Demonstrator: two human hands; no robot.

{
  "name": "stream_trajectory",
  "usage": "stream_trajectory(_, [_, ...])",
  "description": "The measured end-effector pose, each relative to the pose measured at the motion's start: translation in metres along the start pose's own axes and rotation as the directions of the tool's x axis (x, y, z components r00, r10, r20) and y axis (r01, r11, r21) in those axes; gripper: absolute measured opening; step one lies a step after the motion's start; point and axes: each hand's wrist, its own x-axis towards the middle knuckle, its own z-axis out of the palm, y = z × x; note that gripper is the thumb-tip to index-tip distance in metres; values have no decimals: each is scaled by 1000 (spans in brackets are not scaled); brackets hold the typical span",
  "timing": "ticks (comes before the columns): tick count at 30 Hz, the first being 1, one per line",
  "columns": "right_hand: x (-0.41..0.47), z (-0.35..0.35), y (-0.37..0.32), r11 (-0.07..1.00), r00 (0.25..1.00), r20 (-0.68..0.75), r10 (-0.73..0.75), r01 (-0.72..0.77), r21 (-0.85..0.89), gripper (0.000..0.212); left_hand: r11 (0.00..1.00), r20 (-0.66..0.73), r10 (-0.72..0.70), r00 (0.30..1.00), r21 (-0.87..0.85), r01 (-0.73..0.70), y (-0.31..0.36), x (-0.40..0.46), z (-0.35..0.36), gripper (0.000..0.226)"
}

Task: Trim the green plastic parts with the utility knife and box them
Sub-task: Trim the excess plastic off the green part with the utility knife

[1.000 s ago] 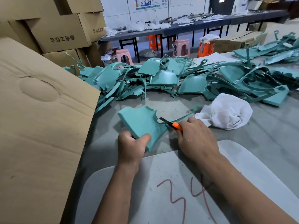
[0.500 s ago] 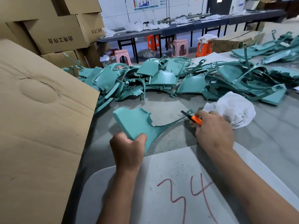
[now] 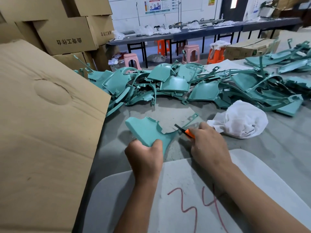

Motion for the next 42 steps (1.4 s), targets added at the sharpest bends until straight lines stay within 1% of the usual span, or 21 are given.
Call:
stream_trajectory(3, [0,-1,4,991,997,32,-75,70,116,20,988,-11,-149,989,-51,148,-2,6,-1,9])
stream_trajectory(4, [0,-3,6,986,996,22,-85,81,146,22,976,-6,-207,978,-76,206,-3,8,-2,11])
stream_trajectory(6, [1,-5,11,984,995,-89,-53,68,167,20,943,8,-307,952,-135,305,-3,12,-4,12])
stream_trajectory(8, [6,-5,18,992,976,-212,49,-23,124,22,910,28,-372,928,-188,370,-2,16,-6,14])
stream_trajectory(9, [9,-5,21,994,967,-238,95,-78,82,25,898,41,-388,921,-209,388,-2,17,-6,15])
stream_trajectory(11, [12,-2,25,987,960,-232,156,-162,-7,29,882,63,-405,912,-235,408,-2,18,-7,17])
stream_trajectory(13, [11,0,23,982,967,-205,154,-172,-75,28,876,76,-412,908,-242,418,-1,19,-7,17])
stream_trajectory(16, [6,0,13,994,987,-147,67,-79,-71,25,847,102,-443,890,-277,454,-2,19,-7,17])
stream_trajectory(17, [3,-1,9,998,991,-130,29,-36,-48,24,834,111,-455,883,-295,467,-2,19,-7,17])
stream_trajectory(20, [-6,-2,-4,996,994,-85,-75,79,41,30,812,130,-473,871,-319,488,-2,20,-6,19])
stream_trajectory(22, [-12,-3,-12,986,988,-80,-133,140,89,24,803,140,-481,866,-327,499,-2,20,-6,18])
stream_trajectory(24, [-16,-2,-14,977,983,-68,-168,175,118,24,788,147,-494,857,-342,513,-2,21,-7,21])
stream_trajectory(26, [-16,-2,-12,974,984,-67,-166,174,143,22,771,159,-507,847,-356,528,-2,22,-8,24])
stream_trajectory(28, [-11,-1,-7,985,985,-137,-106,123,122,21,770,159,-509,846,-355,530,-3,24,-8,26])
stream_trajectory(30, [-1,-1,4,999,975,-222,16,-7,45,25,786,147,-496,855,-342,515,-3,23,-9,23])
stream_trajectory(32, [8,-1,18,991,967,-223,125,-130,-11,27,807,139,-472,870,-327,491,-1,20,-9,17])
stream_trajectory(33, [10,0,21,987,968,-201,152,-160,-26,27,819,137,-458,878,-319,477,1,19,-10,16])
stream_trajectory(34, [10,1,21,988,973,-181,144,-152,-35,26,830,134,-445,886,-310,464,2,18,-10,16])
stream_trajectory(36, [4,2,14,997,989,-135,58,-63,-35,21,845,124,-430,894,-293,447,3,18,-11,19])
stream_trajectory(39, [-7,2,-3,993,991,-99,-87,94,68,21,840,115,-440,891,-299,454,1,18,-10,16])
stream_trajectory(42, [-12,0,-8,973,982,-68,-178,186,137,21,815,113,-465,878,-334,474,-1,19,-10,15])
